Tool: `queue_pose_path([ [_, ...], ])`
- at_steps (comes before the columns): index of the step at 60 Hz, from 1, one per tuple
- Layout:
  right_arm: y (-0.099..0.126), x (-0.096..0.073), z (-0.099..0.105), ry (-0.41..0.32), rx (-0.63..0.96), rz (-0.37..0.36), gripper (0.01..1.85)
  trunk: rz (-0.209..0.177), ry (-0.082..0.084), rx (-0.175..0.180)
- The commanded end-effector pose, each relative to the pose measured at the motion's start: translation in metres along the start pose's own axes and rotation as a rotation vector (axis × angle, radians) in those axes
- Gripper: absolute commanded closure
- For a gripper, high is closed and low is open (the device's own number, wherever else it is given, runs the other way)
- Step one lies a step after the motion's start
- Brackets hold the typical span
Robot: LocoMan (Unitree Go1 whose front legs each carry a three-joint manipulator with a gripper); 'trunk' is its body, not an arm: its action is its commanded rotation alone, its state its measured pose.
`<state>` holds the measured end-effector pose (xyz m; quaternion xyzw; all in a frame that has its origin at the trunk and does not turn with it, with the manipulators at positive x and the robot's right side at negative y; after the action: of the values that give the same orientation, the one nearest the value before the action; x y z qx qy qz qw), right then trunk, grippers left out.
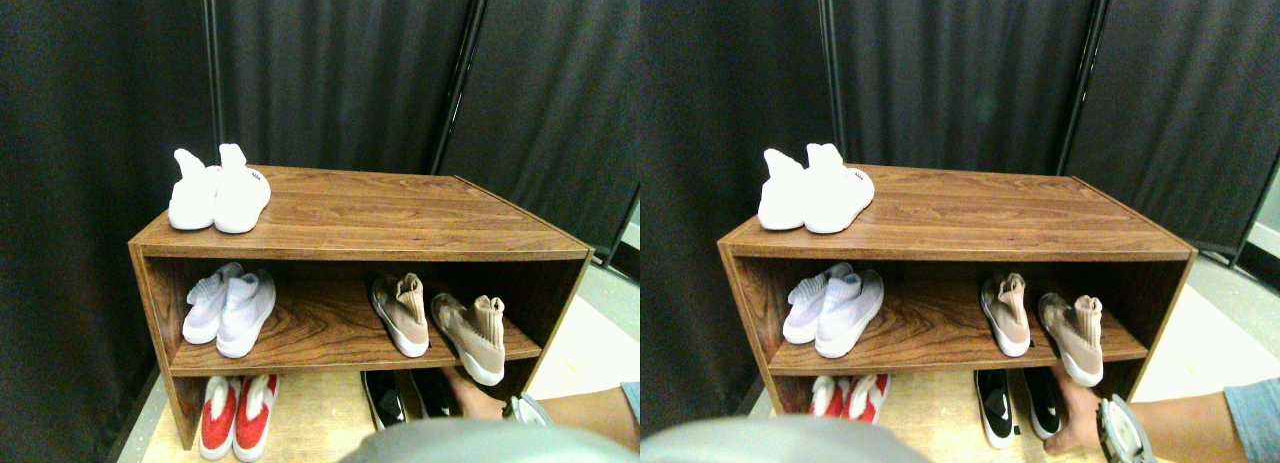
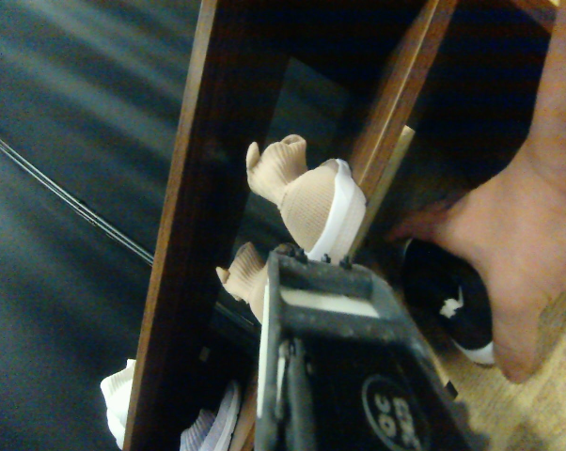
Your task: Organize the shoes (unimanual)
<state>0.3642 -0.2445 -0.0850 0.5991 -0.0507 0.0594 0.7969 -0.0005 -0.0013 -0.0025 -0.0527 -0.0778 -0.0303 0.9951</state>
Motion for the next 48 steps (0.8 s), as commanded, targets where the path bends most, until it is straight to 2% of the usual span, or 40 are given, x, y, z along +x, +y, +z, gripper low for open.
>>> queue_pose_path([
  [1, 0.0077, 0.0006, -0.0003, 0.006, -0.009, 0.042, 1.80, 0.012, 0.016, -0.010],
  [8, 0.0060, 0.0008, 0.0001, 0.001, -0.004, 0.036, 1.80, 0.013, 0.014, -0.011],
  [18, 0.0075, 0.0006, 0.0006, 0.030, -0.007, 0.043, 1.80, 0.009, 0.016, -0.011],
  [27, 0.0096, -0.0007, 0.0002, -0.009, -0.012, 0.034, 1.80, 0.006, 0.016, -0.012],
  [36, 0.0087, -0.0002, 0.0013, -0.003, -0.025, 0.040, 1.80, 0.006, 0.016, -0.012],
  [47, 0.0123, -0.0037, 0.0012, -0.040, -0.022, 0.038, 1.80, -0.003, 0.020, -0.011],
  [48, 0.0129, -0.0039, 0.0020, -0.029, -0.013, 0.037, 1.67, -0.003, 0.020, -0.011],
])
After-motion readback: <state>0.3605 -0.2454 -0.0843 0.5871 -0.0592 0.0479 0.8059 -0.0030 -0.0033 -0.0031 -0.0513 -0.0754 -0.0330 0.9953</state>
